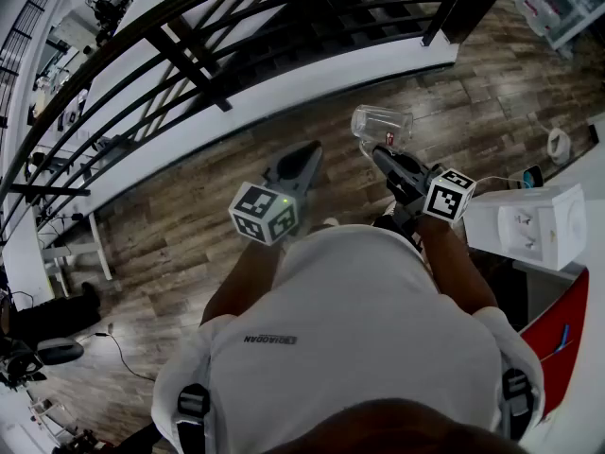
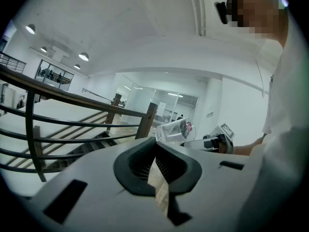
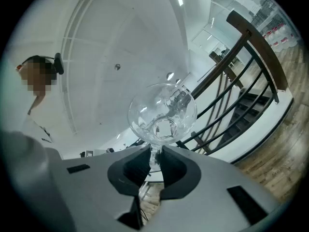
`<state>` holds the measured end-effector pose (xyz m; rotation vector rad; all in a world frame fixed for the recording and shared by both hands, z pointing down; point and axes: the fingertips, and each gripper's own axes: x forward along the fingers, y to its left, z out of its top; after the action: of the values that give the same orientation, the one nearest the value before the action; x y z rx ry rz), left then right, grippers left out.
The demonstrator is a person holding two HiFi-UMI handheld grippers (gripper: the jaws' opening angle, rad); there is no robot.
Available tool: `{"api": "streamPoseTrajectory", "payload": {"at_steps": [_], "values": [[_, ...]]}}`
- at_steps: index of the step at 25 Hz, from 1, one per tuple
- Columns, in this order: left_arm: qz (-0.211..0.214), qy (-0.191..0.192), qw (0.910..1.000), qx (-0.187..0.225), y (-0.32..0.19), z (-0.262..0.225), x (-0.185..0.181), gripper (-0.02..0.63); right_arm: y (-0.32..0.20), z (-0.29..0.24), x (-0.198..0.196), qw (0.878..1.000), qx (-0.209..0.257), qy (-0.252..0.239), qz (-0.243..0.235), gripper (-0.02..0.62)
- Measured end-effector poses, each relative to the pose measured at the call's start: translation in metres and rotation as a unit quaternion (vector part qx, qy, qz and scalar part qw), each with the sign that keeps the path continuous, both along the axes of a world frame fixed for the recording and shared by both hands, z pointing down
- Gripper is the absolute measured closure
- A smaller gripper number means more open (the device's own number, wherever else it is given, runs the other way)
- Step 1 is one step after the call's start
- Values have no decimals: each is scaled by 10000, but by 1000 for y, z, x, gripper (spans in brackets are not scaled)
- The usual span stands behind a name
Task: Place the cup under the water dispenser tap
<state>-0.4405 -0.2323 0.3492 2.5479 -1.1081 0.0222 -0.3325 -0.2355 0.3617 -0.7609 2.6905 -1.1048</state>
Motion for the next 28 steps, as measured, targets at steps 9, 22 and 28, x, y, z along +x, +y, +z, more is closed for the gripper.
{"api": "streamPoseTrajectory", "payload": {"at_steps": [9, 22, 28], "values": [[57, -39, 10000, 25, -4, 2, 5, 611, -1, 4, 3, 10000, 32, 42, 10, 545], [62, -50, 10000, 17, -3, 3, 4, 611, 0, -1, 0, 10000, 90, 5, -34, 543], [58, -73, 10000, -3, -1, 5, -5, 611, 3, -1, -7, 9999, 99, 76, -59, 543]]}}
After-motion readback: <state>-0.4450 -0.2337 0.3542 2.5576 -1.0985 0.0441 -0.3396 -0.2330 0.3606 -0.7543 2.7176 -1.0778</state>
